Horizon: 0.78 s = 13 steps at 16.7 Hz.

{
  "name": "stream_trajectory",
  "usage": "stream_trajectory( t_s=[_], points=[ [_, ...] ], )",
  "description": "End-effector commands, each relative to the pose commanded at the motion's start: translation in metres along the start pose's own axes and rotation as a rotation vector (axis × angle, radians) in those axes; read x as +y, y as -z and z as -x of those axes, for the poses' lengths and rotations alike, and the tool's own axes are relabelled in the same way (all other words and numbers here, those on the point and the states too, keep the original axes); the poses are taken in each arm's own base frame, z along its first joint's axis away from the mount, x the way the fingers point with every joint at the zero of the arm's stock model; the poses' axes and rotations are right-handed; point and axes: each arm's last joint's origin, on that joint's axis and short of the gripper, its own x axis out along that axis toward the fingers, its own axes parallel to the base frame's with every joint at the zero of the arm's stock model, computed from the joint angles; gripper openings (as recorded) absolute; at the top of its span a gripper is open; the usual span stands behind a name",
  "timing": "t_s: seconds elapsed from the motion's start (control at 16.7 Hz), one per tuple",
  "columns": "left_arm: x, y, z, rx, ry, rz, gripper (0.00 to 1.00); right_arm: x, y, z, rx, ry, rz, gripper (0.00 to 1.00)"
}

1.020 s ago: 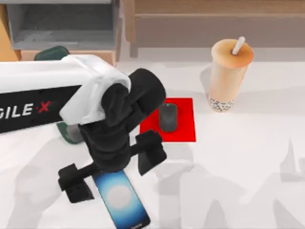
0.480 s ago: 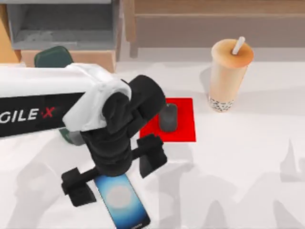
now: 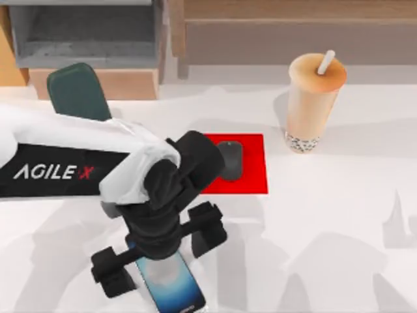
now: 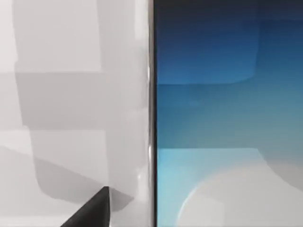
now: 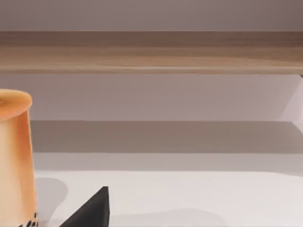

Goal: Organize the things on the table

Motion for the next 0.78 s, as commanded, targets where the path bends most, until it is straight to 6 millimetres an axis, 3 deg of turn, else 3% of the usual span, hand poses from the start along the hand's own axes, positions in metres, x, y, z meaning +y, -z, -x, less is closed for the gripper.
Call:
stream_trajectory(
  t_s=[0.18, 0.78],
  points=[
    [0.0, 0.0, 0.0, 0.0, 0.0, 0.0, 1.0, 0.0, 0.0, 0.0, 0.0, 0.0, 0.0, 1.0],
    [0.0, 0.0, 0.0, 0.0, 0.0, 0.0, 0.25, 0.0, 0.0, 0.0, 0.0, 0.0, 0.0, 1.0]
  ],
)
